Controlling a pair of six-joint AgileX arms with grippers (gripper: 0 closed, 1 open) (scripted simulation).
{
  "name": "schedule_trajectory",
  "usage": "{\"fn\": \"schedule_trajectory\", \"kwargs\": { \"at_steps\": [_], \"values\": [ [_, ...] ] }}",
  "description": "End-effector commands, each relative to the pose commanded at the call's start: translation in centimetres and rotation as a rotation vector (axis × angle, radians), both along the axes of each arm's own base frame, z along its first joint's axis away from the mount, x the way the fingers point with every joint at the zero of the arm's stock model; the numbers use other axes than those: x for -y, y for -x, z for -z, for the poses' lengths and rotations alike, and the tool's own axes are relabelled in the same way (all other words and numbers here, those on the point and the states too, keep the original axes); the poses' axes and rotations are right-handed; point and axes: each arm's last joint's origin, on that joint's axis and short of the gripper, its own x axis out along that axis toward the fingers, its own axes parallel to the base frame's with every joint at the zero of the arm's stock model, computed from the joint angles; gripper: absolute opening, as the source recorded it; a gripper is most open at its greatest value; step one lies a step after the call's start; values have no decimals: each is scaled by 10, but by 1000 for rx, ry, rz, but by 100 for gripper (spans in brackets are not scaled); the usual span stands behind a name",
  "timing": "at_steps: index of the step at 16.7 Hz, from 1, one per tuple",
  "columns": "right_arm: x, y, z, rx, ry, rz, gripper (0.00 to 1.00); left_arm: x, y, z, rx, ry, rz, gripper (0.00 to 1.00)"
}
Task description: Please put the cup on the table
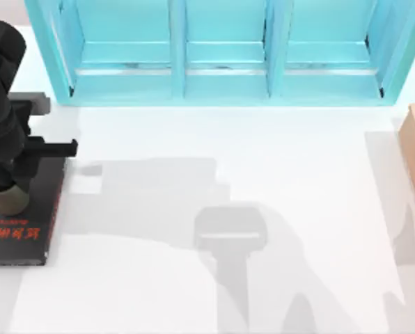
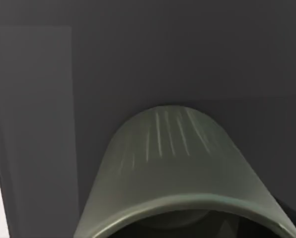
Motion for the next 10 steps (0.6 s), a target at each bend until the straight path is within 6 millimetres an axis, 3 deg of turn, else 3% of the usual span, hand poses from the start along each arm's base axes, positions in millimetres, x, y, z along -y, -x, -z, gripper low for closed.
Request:
{"fn": "schedule_trajectory", "kwargs": {
  "at_steps": [5,10],
  "values": [
    [0,0,0,0,0,0,100,1,-1,-6,4,0,3,0],
    [0,0,0,0,0,0,100,0,0,-44,-5,-1,0,0]
  ]
}}
